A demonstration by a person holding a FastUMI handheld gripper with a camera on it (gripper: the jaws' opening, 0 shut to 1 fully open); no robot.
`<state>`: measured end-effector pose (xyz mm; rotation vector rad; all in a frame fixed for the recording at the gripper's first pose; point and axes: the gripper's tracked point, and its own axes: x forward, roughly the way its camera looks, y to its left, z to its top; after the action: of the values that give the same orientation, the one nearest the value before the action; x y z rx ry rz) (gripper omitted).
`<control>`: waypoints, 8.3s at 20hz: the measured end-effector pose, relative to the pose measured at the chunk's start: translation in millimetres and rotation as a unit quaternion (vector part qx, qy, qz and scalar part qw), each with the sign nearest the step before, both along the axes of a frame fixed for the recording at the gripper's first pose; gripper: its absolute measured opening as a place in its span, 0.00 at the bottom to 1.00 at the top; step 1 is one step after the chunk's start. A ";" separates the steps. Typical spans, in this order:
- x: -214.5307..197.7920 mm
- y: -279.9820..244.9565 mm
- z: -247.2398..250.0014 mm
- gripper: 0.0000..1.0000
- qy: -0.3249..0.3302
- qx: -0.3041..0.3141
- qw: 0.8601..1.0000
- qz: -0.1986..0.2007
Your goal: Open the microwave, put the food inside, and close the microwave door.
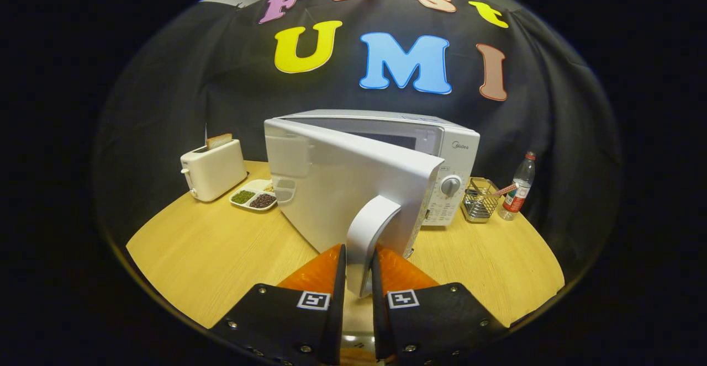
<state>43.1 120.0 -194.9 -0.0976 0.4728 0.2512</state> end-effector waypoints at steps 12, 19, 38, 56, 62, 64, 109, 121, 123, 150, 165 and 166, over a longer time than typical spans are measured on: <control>-59.9 69.2 0.5 0.26 -0.001 -0.008 0.999 0.046; -88.8 120.2 0.0 0.26 0.002 -0.006 0.997 0.076; -151.0 215.4 25.7 0.28 0.020 0.068 0.981 0.180; -125.1 56.1 107.1 0.98 -0.063 0.081 0.992 0.079; -110.3 -6.4 28.8 0.98 0.034 0.042 0.998 0.015; -112.2 -16.6 6.6 0.98 0.068 0.034 0.997 0.005; 13.1 19.3 11.4 0.70 0.120 0.239 0.964 0.000; 138.6 46.8 -3.3 0.71 0.061 0.307 0.949 -0.030; 159.9 51.7 -10.4 0.70 0.049 0.315 0.947 -0.039; 252.6 56.2 -45.4 0.98 -0.002 0.283 0.947 -0.152; 57.3 48.4 94.7 0.97 -0.105 0.179 0.978 -0.007; 42.8 52.3 99.6 0.97 -0.108 0.173 0.979 0.004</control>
<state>86.0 172.2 -95.3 0.2120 0.2076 0.3246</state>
